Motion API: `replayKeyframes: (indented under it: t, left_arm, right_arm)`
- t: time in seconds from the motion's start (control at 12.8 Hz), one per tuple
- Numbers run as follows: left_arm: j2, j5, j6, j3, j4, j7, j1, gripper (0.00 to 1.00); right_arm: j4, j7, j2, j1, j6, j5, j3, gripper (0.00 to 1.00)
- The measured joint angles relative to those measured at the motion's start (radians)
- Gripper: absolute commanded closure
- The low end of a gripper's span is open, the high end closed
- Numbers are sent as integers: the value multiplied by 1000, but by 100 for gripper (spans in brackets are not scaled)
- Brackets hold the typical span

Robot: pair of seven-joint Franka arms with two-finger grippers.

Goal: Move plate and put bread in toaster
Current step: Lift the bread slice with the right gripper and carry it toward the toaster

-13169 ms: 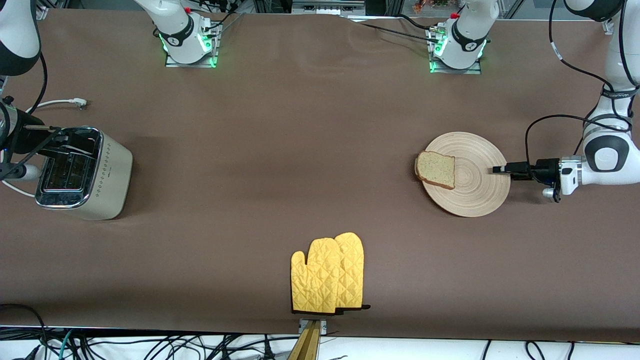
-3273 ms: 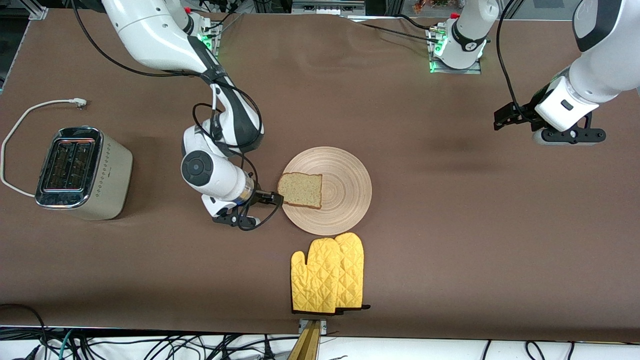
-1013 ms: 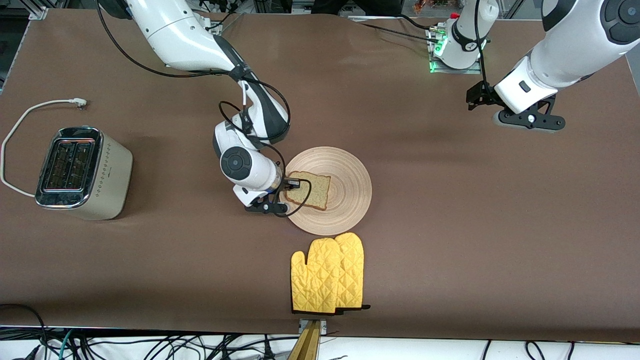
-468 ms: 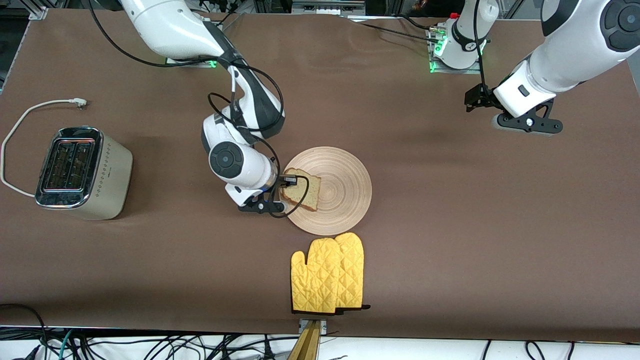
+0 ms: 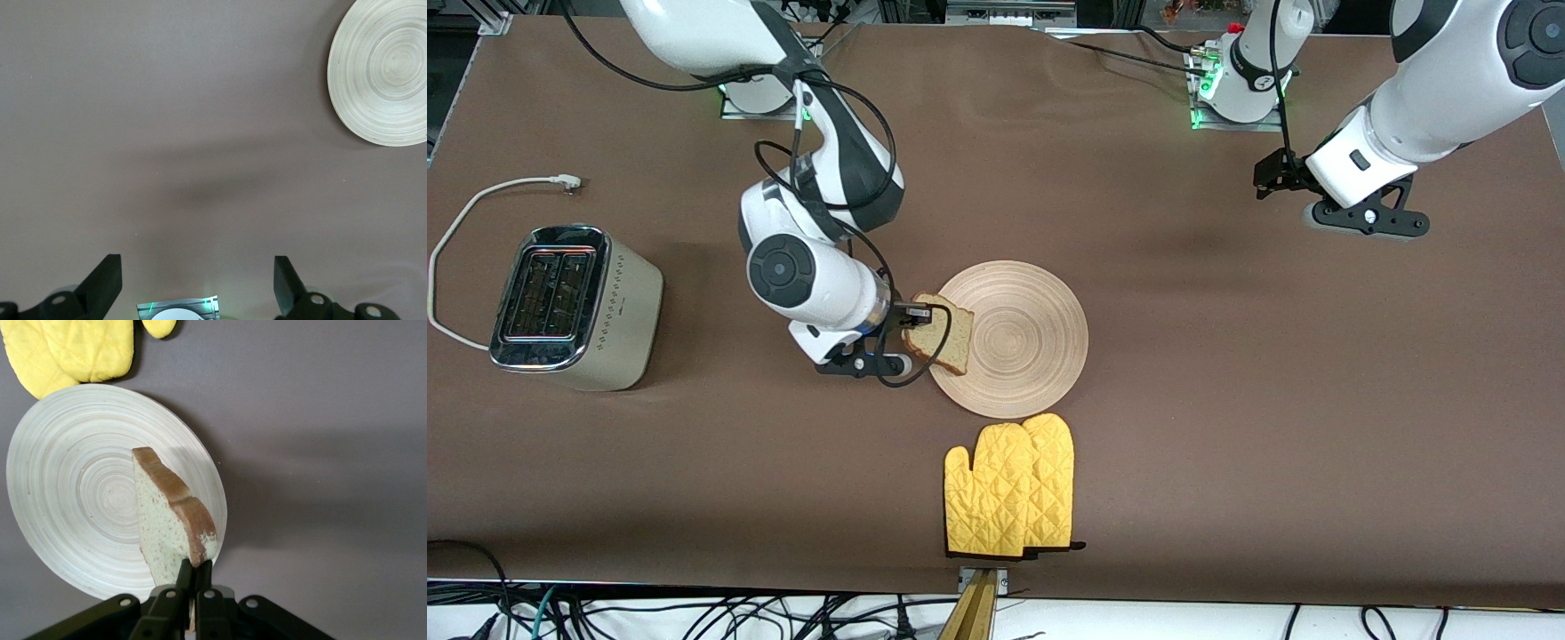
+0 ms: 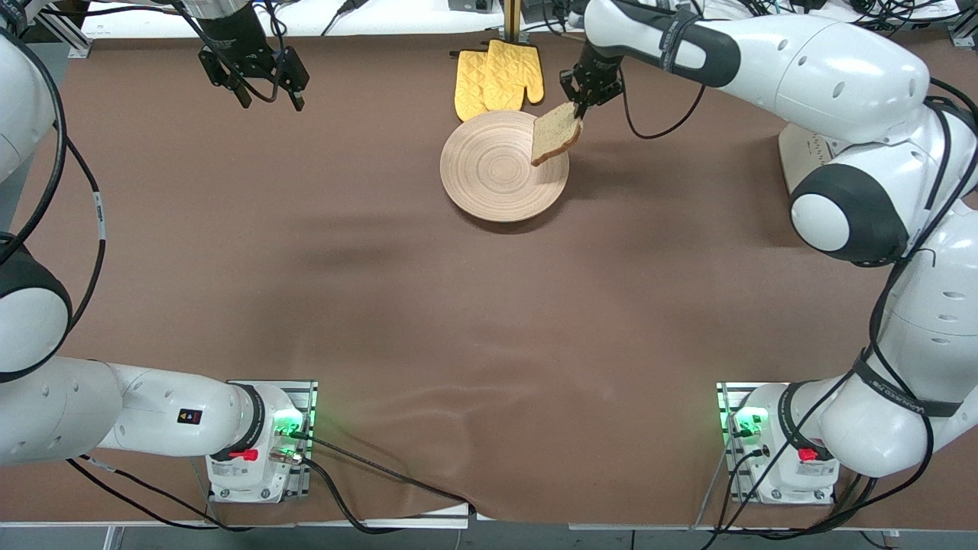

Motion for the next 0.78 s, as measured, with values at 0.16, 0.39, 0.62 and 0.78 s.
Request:
replayKeyframes:
  t: [0.16,0.39,0.62,0.78]
  left_arm:
    - [0,0,0,0,1,0,0,0]
    - [0,0,0,-2,10,0,-1,0]
    - [0,0,0,-5,13,0,-1,0]
    - [0,0,0,-6,13,-3,-1,0]
  right_arm:
    - [2,-6,-21,0,-45,-25,-11,100]
    - [36,-21,-45,-2,-127,-57,-23,100]
    - [83,-82,-59,-12,-229,-76,-55,100]
    - [105,-113,-72,-15,-274,-77,-81,100]
